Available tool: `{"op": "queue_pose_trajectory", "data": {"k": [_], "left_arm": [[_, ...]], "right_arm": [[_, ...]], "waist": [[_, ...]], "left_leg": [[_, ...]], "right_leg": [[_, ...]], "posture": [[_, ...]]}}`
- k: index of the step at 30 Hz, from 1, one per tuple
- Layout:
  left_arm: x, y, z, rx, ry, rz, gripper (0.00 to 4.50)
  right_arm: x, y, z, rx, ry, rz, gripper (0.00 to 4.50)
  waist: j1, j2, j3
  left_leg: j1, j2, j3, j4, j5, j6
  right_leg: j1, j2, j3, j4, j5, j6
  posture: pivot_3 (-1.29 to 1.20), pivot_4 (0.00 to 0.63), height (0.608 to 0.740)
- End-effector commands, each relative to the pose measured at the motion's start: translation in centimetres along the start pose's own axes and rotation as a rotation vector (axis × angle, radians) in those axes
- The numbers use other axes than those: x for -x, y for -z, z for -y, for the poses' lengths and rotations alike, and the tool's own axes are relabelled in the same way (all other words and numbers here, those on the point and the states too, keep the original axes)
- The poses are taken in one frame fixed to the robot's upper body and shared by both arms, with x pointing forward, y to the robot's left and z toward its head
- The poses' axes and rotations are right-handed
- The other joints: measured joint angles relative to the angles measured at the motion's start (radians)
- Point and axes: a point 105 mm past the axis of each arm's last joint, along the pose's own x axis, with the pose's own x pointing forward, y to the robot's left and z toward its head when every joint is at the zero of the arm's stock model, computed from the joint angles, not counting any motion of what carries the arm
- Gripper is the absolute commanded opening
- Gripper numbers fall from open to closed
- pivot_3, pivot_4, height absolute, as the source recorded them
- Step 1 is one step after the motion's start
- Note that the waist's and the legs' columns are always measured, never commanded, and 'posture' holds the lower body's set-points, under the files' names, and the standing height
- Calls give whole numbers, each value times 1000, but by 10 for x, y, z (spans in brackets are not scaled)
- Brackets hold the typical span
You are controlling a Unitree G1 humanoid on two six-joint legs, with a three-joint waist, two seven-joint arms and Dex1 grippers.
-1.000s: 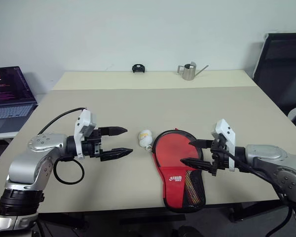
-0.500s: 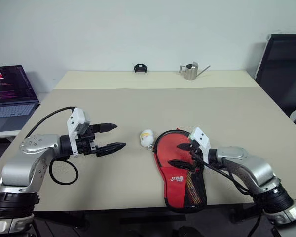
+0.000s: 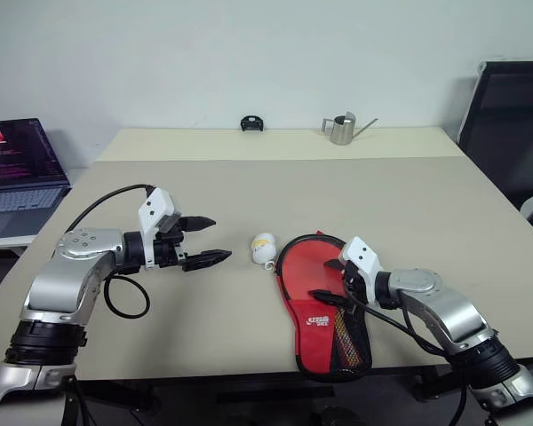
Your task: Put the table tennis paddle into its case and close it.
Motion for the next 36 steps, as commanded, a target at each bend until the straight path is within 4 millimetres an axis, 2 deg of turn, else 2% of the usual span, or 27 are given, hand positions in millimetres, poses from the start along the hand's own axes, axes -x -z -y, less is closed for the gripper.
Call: {"op": "queue_pose_trajectory", "data": {"k": [1,6,12,18,25,30,36], "left_arm": [[-29,-1,-26,-75,-106,-43,4500],[-61,4,-38,-129,-112,-76,4500],[-87,7,-32,-91,-28,-76,4500],[-92,2,-23,50,106,-25,4500],[-91,17,-28,39,84,-109,4500],[-101,28,-19,23,113,-147,4500],[-112,32,-5,26,173,-140,4500]], "right_arm": [[-9,17,-1,-46,26,-60,4478],[-17,14,-4,-60,27,-43,4478],[-22,12,-8,-71,30,-32,4478],[-23,13,-11,-84,32,-28,4478],[-24,14,-16,-95,27,-27,4478],[-26,13,-17,-98,22,-27,4478],[-28,12,-19,-99,20,-24,4478]], "waist": [[11,-2,-1],[4,-2,-2],[-10,-2,-2],[-11,-2,-2],[-9,-3,-2],[-9,-3,-2],[-11,-3,-2]], "left_leg": [[0,-3,-1,1,0,0],[0,-3,2,1,0,0],[-1,-3,2,1,0,0],[0,-3,2,1,0,0],[-1,-3,1,1,0,0],[-1,-3,1,1,0,0],[0,-3,1,1,0,0]], "right_leg": [[0,0,-1,0,0,0],[0,0,2,1,2,1],[-1,0,1,0,2,1],[-1,1,1,1,2,1],[-1,1,1,1,2,1],[-1,1,1,1,2,1],[-1,1,1,1,2,1]], "posture": [[0,150,740],[0,150,740],[0,150,740],[0,150,740],[0,150,740],[0,150,740],[0,150,740]]}}
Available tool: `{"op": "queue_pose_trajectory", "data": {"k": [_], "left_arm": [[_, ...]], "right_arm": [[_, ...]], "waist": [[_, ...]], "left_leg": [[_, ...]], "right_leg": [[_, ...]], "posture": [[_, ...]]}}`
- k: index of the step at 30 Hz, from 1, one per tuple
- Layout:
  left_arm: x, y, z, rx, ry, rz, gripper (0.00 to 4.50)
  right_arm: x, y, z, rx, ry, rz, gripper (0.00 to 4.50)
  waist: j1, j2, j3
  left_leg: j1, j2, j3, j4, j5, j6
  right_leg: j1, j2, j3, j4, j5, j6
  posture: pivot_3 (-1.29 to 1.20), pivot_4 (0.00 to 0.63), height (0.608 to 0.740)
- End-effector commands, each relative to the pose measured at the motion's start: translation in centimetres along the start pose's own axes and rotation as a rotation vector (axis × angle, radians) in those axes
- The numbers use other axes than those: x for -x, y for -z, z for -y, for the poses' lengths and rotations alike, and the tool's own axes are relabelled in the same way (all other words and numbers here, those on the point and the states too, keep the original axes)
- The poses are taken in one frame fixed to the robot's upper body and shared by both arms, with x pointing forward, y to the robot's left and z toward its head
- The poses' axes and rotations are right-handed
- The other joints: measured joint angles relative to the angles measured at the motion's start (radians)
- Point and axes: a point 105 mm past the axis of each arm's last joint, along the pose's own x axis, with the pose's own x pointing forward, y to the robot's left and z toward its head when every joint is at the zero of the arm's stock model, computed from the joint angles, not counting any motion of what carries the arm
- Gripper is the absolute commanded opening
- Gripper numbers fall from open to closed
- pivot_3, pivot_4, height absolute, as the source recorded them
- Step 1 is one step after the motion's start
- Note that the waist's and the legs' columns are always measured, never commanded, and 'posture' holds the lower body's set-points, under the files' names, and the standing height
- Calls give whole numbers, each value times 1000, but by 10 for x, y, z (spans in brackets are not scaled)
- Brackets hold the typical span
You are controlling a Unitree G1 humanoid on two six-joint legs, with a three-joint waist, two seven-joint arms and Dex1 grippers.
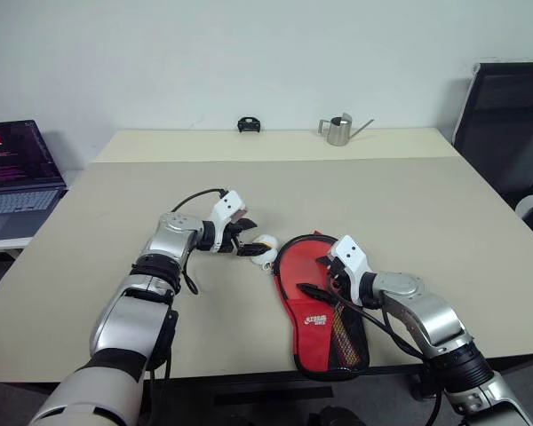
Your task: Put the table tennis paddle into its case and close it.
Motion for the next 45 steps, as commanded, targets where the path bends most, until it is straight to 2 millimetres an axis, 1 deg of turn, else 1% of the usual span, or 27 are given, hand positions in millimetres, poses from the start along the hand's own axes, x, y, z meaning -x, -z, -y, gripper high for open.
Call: {"op": "queue_pose_trajectory", "data": {"k": [1,4,7,10,13,14,18,20,22,24,26,45], "left_arm": [[-5,-2,7,-28,56,-9,4500],[-8,7,16,-31,118,-50,4500],[-6,17,17,-31,124,-99,4500],[-6,21,16,-18,109,-108,4500],[-8,23,16,-7,94,-107,3901],[-8,25,16,-7,95,-110,3614],[-10,28,20,10,108,-98,2147],[-10,27,21,21,113,-80,1550],[-11,26,22,24,115,-74,989],[-11,26,22,25,116,-74,635],[-11,26,22,25,116,-73,558],[-11,26,22,25,116,-73,556]], "right_arm": [[-5,21,-8,-49,-26,-79,4478],[-5,21,-9,-52,-27,-79,4478],[-4,22,-10,-55,-23,-80,4478],[-5,22,-10,-58,-19,-79,4478],[-5,22,-9,-61,-12,-75,4500],[-6,21,-9,-62,-10,-73,4500],[-6,20,-8,-66,8,-62,4500],[-6,18,-6,-56,25,-54,4500],[-5,18,-5,-50,32,-51,4500],[-5,18,-5,-50,33,-51,4500],[-5,18,-5,-50,33,-51,4500],[-5,18,-5,-50,34,-51,4500]], "waist": [[0,0,0],[-1,0,0],[-1,0,-1],[-1,0,-3],[0,0,-4],[0,0,-4],[0,0,-5],[0,0,-6],[0,0,-6],[1,0,-6],[1,0,-6],[0,0,-6]], "left_leg": [[0,0,0,0,0,0],[0,0,0,0,0,0],[0,0,0,0,0,0],[0,0,0,0,0,0],[0,0,0,0,0,0],[0,0,0,0,0,0],[1,0,0,0,0,0],[1,0,0,0,0,0],[2,0,0,1,0,0],[2,-1,0,2,0,0],[2,-1,0,3,0,0],[2,-1,0,5,0,0]], "right_leg": [[0,0,0,0,0,0],[0,0,0,0,0,0],[0,0,0,0,0,0],[0,0,0,0,0,0],[0,0,0,0,0,0],[0,0,0,1,0,0],[0,0,0,1,0,0],[0,0,0,2,0,0],[0,0,0,4,0,0],[0,0,0,6,0,0],[0,0,0,8,0,0],[0,1,0,10,0,0]], "posture": [[0,150,740],[0,150,740],[0,150,740],[0,150,740],[0,150,740],[0,150,740],[0,150,740],[0,150,740],[0,150,740],[0,150,740],[0,150,740],[0,150,740]]}}
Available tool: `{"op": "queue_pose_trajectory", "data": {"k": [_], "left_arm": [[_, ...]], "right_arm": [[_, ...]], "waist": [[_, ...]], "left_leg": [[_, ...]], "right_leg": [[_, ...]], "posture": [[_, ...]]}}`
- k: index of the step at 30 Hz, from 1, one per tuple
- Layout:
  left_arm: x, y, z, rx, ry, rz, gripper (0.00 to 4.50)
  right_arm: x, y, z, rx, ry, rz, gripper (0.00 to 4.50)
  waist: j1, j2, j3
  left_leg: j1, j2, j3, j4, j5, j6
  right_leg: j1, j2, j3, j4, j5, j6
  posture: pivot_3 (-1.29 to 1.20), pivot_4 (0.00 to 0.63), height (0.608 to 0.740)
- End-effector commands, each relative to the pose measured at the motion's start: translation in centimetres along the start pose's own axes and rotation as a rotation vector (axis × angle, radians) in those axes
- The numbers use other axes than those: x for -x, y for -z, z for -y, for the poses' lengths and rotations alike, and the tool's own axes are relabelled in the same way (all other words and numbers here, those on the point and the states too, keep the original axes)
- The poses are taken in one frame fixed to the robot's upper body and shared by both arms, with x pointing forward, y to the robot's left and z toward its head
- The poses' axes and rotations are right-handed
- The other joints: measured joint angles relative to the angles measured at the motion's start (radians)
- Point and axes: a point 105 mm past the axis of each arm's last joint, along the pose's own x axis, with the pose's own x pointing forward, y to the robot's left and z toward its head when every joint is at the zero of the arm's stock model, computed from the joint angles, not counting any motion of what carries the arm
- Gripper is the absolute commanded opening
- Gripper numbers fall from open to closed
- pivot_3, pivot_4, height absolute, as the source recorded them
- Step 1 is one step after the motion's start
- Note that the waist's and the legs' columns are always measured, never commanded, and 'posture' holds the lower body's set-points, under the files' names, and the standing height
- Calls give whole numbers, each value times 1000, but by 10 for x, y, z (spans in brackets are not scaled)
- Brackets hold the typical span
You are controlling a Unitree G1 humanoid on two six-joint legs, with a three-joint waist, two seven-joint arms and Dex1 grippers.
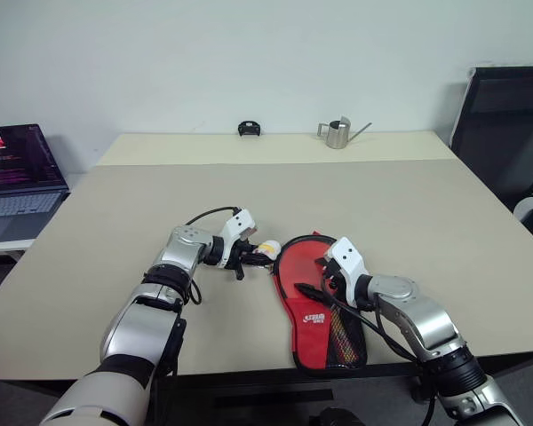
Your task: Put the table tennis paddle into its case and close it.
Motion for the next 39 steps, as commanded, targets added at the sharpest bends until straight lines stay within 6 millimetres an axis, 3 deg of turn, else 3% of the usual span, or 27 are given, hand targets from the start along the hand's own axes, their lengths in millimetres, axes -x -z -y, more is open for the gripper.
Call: {"op": "queue_pose_trajectory", "data": {"k": [1,20,22,24,29,39], "left_arm": [[0,4,0,2,-5,-14,556],[0,4,0,2,-5,-14,556],[61,4,9,129,7,157,556],[91,-1,27,164,30,215,538],[100,-11,42,198,14,237,533],[106,-13,44,215,-34,242,520]], "right_arm": [[-2,16,-5,-28,-15,-55,4500],[-2,16,-5,-28,-15,-55,4500],[-19,19,-4,-41,-8,-86,4500],[-27,19,-4,-45,-8,-102,4500],[-29,19,-3,-44,-10,-99,4500],[-31,18,-3,-36,-16,-94,4500]], "waist": [[0,0,0],[0,0,0],[-25,1,0],[-60,0,0],[-18,-2,0],[-26,-2,0]], "left_leg": [[0,0,0,0,0,0],[0,0,0,0,0,0],[1,0,1,-1,0,0],[3,8,6,-6,0,0],[8,11,-3,-9,3,-5],[9,11,1,-10,3,-5]], "right_leg": [[0,0,0,0,0,0],[0,0,0,0,0,0],[0,0,1,-1,0,0],[-1,1,10,2,-1,-3],[0,2,-3,5,-6,-10],[0,2,1,5,-7,-8]], "posture": [[0,150,740],[0,150,740],[0,150,740],[0,150,740],[0,150,740],[0,150,740]]}}
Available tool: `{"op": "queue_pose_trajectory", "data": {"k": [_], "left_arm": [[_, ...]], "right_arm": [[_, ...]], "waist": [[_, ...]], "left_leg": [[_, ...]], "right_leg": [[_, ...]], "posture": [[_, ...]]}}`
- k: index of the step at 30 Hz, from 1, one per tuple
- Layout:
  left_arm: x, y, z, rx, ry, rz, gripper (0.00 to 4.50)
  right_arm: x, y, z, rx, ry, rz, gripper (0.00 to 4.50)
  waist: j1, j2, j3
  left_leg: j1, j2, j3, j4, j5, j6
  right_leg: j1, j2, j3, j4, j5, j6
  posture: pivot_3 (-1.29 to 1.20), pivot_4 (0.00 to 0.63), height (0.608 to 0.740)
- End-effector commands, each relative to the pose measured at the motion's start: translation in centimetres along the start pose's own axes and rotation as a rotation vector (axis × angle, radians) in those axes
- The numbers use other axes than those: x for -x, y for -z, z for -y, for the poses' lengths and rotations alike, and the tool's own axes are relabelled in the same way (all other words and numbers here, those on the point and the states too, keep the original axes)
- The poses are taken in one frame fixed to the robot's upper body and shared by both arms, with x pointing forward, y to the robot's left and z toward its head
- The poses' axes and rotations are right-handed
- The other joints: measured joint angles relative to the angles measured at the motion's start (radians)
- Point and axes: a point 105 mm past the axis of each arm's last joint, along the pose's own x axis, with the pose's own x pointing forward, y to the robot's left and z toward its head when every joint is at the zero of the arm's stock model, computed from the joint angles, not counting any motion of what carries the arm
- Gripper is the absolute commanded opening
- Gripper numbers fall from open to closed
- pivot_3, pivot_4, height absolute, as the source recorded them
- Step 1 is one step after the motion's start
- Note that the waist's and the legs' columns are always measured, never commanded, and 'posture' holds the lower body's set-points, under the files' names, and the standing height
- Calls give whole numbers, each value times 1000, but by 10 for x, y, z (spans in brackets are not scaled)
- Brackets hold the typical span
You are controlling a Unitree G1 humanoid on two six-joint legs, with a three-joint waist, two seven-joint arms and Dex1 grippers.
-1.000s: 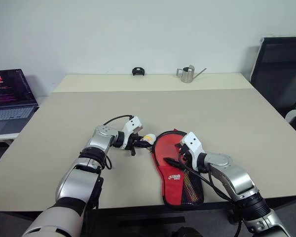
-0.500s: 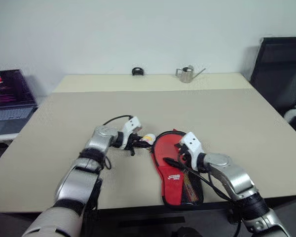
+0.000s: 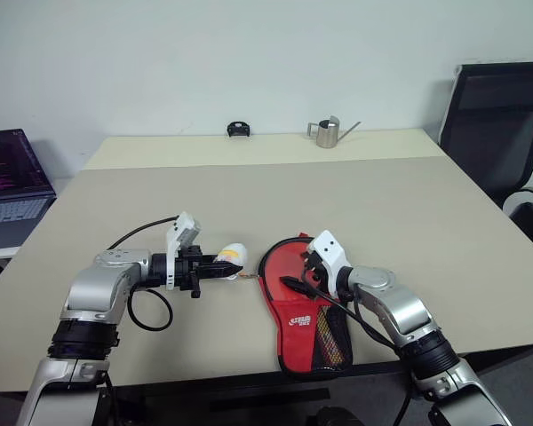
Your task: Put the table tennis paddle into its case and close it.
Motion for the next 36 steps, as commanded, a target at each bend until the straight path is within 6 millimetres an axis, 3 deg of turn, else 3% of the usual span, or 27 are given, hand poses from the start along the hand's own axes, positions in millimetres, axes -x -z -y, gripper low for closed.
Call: {"op": "queue_pose_trajectory", "data": {"k": [1,8,19,29,36], "left_arm": [[12,-16,2,-60,-25,37,520],[-2,-3,-4,-143,-68,-10,520],[-36,-4,-17,-258,-94,-13,520],[-55,-19,-46,-340,-191,13,520],[-74,-32,-55,-378,-211,34,520]], "right_arm": [[-2,28,-1,-39,0,-98,4500],[-3,29,-2,-35,-2,-98,4500],[-3,31,-5,-36,-3,-102,4500],[-2,35,-11,-44,-10,-104,4500],[-3,35,-15,-51,-14,-104,4500]], "waist": [[0,0,0],[1,0,0],[7,0,0],[10,0,0],[10,0,0]], "left_leg": [[0,0,0,0,0,0],[1,0,1,0,0,0],[1,0,1,0,0,0],[0,0,1,0,0,0],[-1,-1,1,-1,0,0]], "right_leg": [[0,0,0,0,0,0],[0,0,1,0,0,0],[1,0,1,0,-1,1],[1,0,0,-1,-1,1],[0,0,0,-2,-1,2]], "posture": [[0,150,740],[0,150,740],[0,150,740],[0,150,740],[0,150,740]]}}
